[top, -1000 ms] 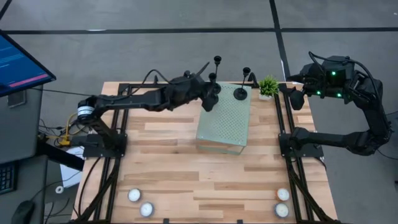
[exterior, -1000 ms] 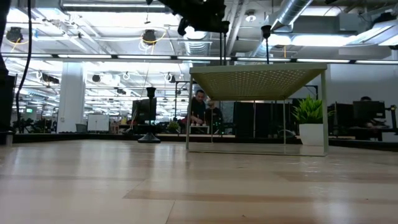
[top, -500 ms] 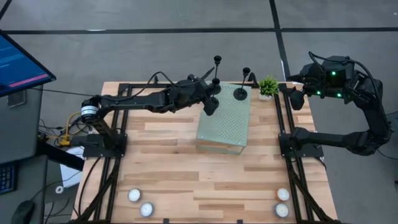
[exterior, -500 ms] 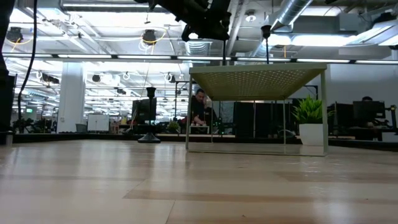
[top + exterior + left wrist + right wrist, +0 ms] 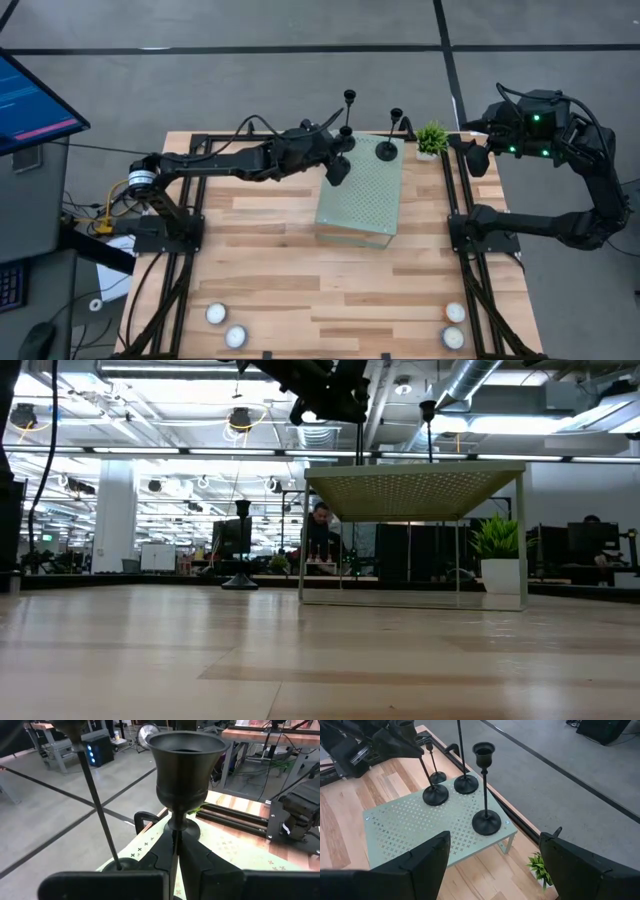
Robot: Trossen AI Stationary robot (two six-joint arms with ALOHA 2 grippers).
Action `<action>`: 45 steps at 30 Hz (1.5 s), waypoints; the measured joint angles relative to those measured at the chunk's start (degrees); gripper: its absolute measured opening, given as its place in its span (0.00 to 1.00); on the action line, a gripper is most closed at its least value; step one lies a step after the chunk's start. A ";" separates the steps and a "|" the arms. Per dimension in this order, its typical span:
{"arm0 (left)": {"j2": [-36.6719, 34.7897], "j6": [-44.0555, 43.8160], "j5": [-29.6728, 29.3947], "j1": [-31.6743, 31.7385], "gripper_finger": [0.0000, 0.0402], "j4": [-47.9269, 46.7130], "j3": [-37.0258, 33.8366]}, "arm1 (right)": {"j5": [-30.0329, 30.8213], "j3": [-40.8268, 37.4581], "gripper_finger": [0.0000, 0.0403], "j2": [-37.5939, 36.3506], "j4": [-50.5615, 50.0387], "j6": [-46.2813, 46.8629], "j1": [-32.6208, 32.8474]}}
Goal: Pick & Place candle stick holders
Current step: Put the black candle holder on the shelf, then put the black candle holder on the shelf and align it with the bottom black candle holder
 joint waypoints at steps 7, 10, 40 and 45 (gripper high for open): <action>0.00 0.00 0.00 0.00 0.08 0.05 0.00 | 0.00 0.00 0.74 0.00 -0.01 0.00 -0.02; 0.00 0.31 0.29 0.00 0.16 0.06 0.00 | -0.02 0.00 0.74 0.00 -0.01 0.00 -0.02; -20.96 -9.33 -22.77 -3.85 0.61 -33.90 -6.50 | -0.17 0.00 0.74 0.00 -0.02 0.03 -0.02; -28.13 -21.41 -23.79 -3.58 0.61 -33.61 -21.00 | -0.17 0.00 0.74 0.00 -0.01 0.97 -0.01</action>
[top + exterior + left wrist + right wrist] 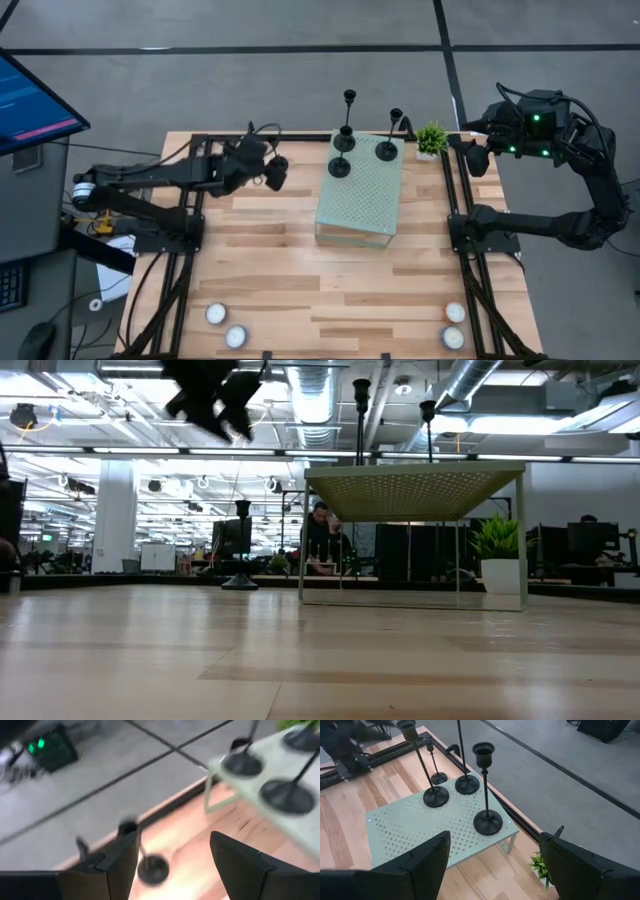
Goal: Pick & Place candle stick holders
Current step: Put the black candle holder on the shelf and align it with the bottom black candle holder
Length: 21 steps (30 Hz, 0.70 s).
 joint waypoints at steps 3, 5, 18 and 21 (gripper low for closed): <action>-2.77 -4.85 -0.25 0.02 0.60 3.23 -9.41 | 0.00 0.00 0.74 0.00 -0.01 0.08 0.01; -4.03 -5.69 -0.26 0.02 0.60 8.82 -15.28 | 0.00 0.00 0.74 0.00 0.01 0.08 0.01; 3.47 3.23 2.43 5.55 0.61 48.43 -34.72 | 0.14 0.00 0.74 0.00 0.01 0.10 -0.01; 6.33 5.02 6.51 8.40 0.62 53.16 -34.78 | 0.15 0.00 0.74 0.00 0.01 0.10 -0.01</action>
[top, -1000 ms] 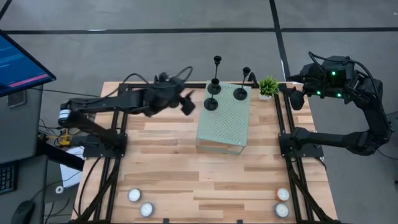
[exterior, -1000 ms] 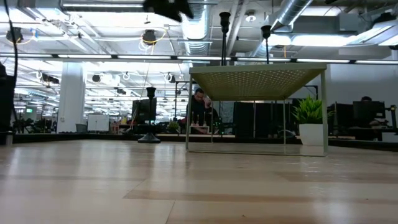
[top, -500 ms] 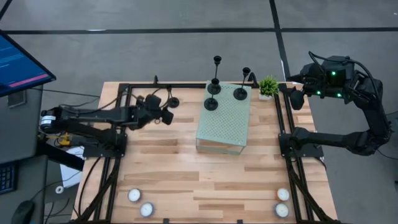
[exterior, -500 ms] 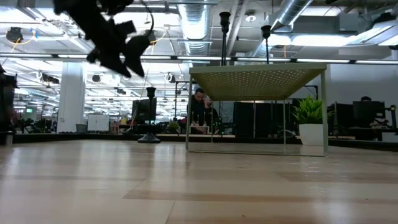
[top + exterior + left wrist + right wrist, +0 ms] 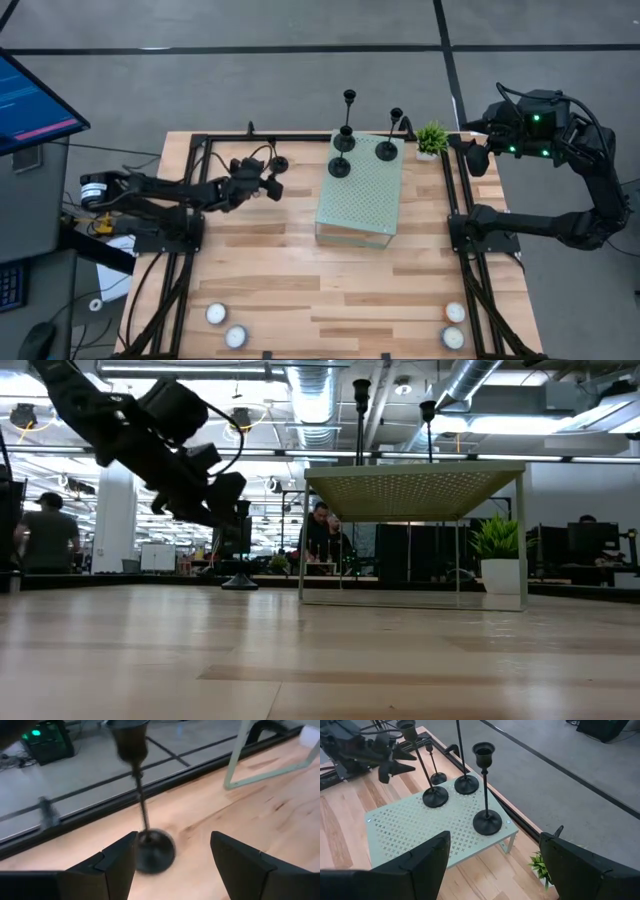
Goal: Pick & Place candle stick holders
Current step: Put the black candle holder on the shelf and align it with the bottom black candle holder
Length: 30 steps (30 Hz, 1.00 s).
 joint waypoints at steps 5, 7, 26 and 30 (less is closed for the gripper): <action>4.10 1.17 3.30 3.78 0.65 6.65 0.06 | 0.00 0.00 0.74 0.51 0.00 0.00 0.02; 5.17 2.29 3.34 4.90 0.65 8.67 0.06 | 0.00 -0.05 0.74 0.61 0.00 -0.02 0.02; 16.75 3.91 15.84 17.05 0.56 26.37 0.81 | 0.00 -0.07 0.74 3.98 0.00 -0.04 0.02; 17.73 4.20 17.48 17.27 0.35 26.39 1.81 | 0.00 -0.07 0.74 4.33 0.00 -0.04 0.01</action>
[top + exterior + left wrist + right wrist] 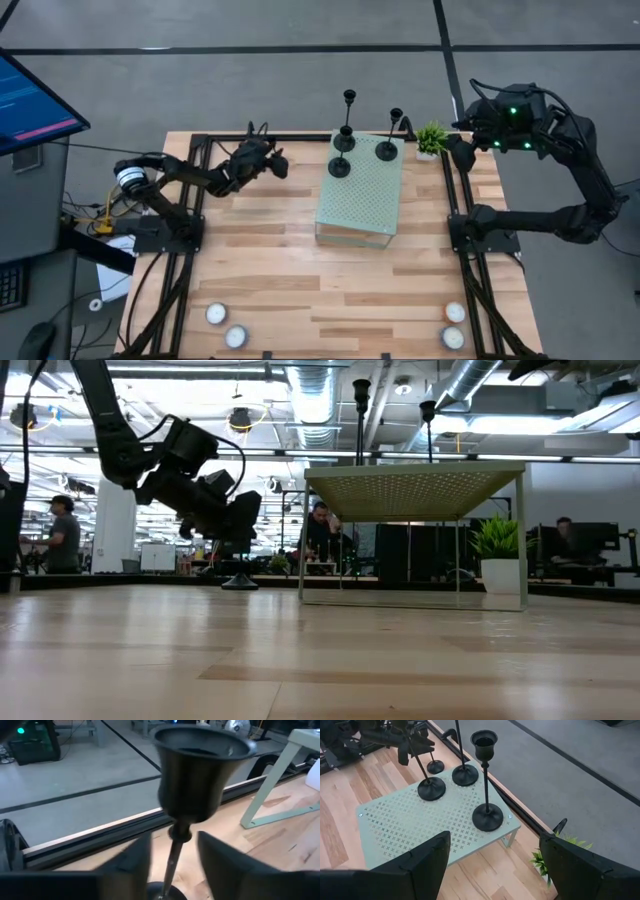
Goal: Pick & Place candle stick holders
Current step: Put the black candle holder on the shelf and align it with the bottom black candle holder
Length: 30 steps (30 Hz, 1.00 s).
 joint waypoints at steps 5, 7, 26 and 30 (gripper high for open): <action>-2.17 0.10 0.32 -0.51 0.04 -0.28 0.04 | 0.00 0.02 0.74 -0.24 0.00 0.75 0.01; -4.59 -0.05 0.26 -1.32 0.03 -0.45 0.04 | 0.00 0.02 0.74 -0.19 -0.02 0.79 -0.01; -42.45 -9.98 -1.40 -31.90 0.03 -19.28 1.33 | -6.92 -2.03 0.74 -1.85 2.02 4.81 7.87; -39.65 -6.76 -4.15 -38.48 0.03 -19.29 5.03 | -7.65 -5.69 0.74 0.71 10.50 8.21 15.44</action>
